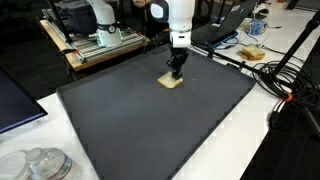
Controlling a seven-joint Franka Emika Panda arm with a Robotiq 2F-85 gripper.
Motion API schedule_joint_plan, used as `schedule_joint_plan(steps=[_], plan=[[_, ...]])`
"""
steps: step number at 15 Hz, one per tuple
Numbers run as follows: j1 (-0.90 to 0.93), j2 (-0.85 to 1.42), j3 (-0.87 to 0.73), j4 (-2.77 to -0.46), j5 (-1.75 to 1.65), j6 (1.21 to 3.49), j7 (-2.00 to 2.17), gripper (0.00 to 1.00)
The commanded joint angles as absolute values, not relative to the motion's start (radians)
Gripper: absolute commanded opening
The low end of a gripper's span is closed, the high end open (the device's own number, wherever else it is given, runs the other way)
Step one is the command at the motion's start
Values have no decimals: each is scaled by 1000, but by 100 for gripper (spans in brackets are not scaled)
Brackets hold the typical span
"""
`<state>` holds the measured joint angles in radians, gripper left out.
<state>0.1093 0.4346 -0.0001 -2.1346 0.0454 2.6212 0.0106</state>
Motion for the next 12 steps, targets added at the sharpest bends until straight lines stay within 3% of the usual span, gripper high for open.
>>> schedule_joint_plan(steps=[1,12], plan=[[107,463,2,-2113,-2,2635,25,6],[111,492,-1,-2110,-40,2642,25,6]])
